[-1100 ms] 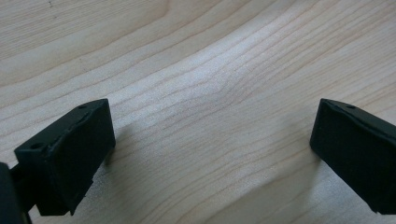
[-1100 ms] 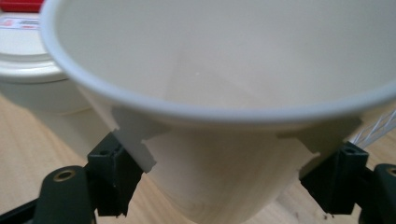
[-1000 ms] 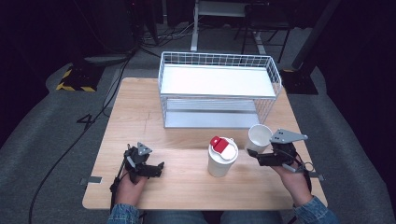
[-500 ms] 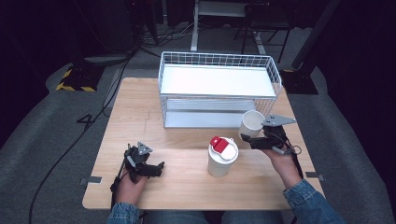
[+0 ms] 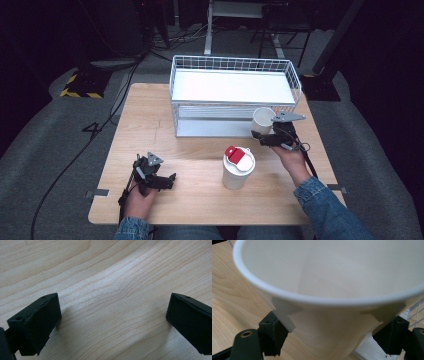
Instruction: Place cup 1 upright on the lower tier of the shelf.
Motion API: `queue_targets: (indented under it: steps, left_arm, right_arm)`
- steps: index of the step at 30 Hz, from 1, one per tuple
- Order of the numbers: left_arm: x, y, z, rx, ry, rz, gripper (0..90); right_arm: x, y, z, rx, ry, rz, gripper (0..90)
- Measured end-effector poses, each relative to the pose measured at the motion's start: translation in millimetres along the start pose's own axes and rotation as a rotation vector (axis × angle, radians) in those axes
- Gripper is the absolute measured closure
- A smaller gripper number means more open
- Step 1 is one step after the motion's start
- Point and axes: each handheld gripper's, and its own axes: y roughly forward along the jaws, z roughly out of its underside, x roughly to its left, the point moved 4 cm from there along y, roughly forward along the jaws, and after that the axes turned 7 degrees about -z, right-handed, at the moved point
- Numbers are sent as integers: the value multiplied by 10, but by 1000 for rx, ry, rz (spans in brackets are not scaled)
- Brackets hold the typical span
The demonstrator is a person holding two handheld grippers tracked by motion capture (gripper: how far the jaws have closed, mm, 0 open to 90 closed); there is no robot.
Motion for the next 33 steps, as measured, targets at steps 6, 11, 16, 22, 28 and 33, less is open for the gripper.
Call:
queue_targets:
  steps: [6, 11, 16, 22, 28, 33]
  left_arm:
    - [-1, 0, 0, 0, -1, 1, 4]
    - [0, 0, 0, 0, 0, 0, 4]
    - [0, 0, 0, 0, 0, 0, 4]
    - [-1, 0, 0, 0, -1, 0, 4]
    - [0, 0, 0, 0, 0, 0, 4]
    - [-1, 0, 0, 0, -1, 1, 4]
  right_arm:
    - [-31, 138, -40, -1, 18, 10, 232]
    - [-75, 252, -38, 0, 29, 20, 231]
    - [-96, 350, -14, 4, 27, 37, 231]
    - [-130, 455, 24, 2, 34, 61, 231]
    - [-165, 551, 51, 3, 35, 75, 232]
    - [-205, 627, 70, 2, 46, 83, 231]
